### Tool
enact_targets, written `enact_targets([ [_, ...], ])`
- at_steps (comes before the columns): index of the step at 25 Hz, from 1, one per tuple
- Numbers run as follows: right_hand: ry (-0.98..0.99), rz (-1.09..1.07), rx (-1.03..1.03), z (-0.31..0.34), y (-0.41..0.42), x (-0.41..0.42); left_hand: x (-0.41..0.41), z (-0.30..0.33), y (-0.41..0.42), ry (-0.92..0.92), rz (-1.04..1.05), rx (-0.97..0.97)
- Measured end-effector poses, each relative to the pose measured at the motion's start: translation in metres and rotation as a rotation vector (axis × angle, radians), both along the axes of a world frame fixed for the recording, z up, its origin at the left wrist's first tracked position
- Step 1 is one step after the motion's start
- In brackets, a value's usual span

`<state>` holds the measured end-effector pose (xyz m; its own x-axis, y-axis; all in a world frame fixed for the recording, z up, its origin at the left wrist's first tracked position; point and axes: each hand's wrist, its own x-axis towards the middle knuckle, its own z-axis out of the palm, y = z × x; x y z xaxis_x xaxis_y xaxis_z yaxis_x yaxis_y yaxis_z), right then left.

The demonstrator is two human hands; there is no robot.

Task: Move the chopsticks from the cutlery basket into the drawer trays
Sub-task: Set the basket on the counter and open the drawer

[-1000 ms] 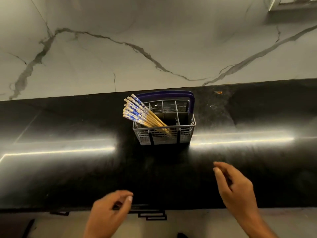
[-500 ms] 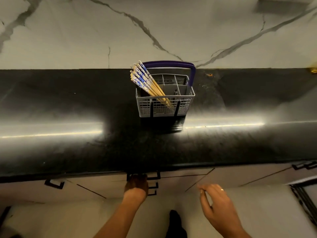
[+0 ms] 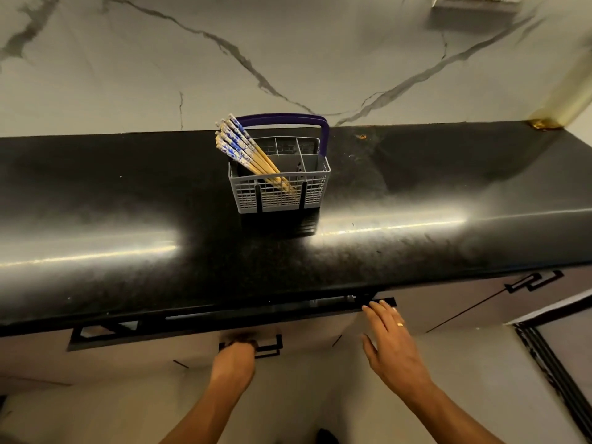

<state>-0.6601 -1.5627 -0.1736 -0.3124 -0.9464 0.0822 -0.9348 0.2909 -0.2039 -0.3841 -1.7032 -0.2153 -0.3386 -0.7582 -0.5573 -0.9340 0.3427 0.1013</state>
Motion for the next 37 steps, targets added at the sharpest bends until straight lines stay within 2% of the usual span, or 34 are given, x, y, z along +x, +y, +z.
enact_targets([
  [7, -0.058, 0.159, 0.101, -0.015, 0.047, -0.018, 0.03, -0.016, 0.071, 0.019, -0.022, 0.045],
  [10, -0.026, 0.249, -0.031, -0.021, 0.07, -0.018, 0.049, -0.016, 0.108, 0.144, -0.087, 0.047],
  [14, -0.045, 0.324, -0.148, -0.032, 0.097, -0.015, 0.048, 0.023, 0.148, 0.302, 0.009, 0.143],
  [18, -0.093, 0.372, -0.101, -0.037, 0.125, -0.014, 0.033, 0.078, 0.176, 0.429, 0.093, 0.058],
  [21, -0.145, 0.408, -0.073, -0.033, 0.136, -0.014, 0.039, 0.079, 0.187, 0.641, 0.148, -0.071],
  [23, -0.277, 0.408, 0.042, -0.017, 0.139, -0.011, 0.043, 0.071, 0.182, 0.547, 0.098, -0.079],
  [25, -0.309, 0.343, 0.207, 0.007, 0.129, -0.004, 0.05, 0.056, 0.176, 0.343, 0.036, 0.024],
  [27, -0.342, 0.25, 0.275, 0.018, 0.116, 0.004, 0.062, 0.047, 0.171, 0.236, -0.107, 0.142],
  [28, -0.391, 0.193, 0.29, 0.015, 0.109, 0.006, 0.064, 0.054, 0.168, 0.24, -0.065, 0.244],
  [29, -0.402, 0.138, 0.297, 0.011, 0.1, 0.009, 0.064, 0.056, 0.165, 0.299, -0.011, 0.207],
  [30, -0.371, 0.075, 0.308, 0.008, 0.091, 0.013, 0.068, 0.052, 0.168, 0.434, -0.014, 0.158],
  [31, -0.346, 0.011, 0.316, 0.007, 0.084, 0.015, 0.061, 0.056, 0.167, 0.471, -0.019, 0.17],
  [35, -0.313, -0.12, 0.366, 0.005, 0.069, 0.029, 0.062, 0.069, 0.151, 0.474, -0.063, 0.216],
  [37, -0.354, -0.215, 0.297, 0.018, 0.06, 0.031, 0.067, 0.08, 0.132, 0.512, -0.12, 0.126],
])
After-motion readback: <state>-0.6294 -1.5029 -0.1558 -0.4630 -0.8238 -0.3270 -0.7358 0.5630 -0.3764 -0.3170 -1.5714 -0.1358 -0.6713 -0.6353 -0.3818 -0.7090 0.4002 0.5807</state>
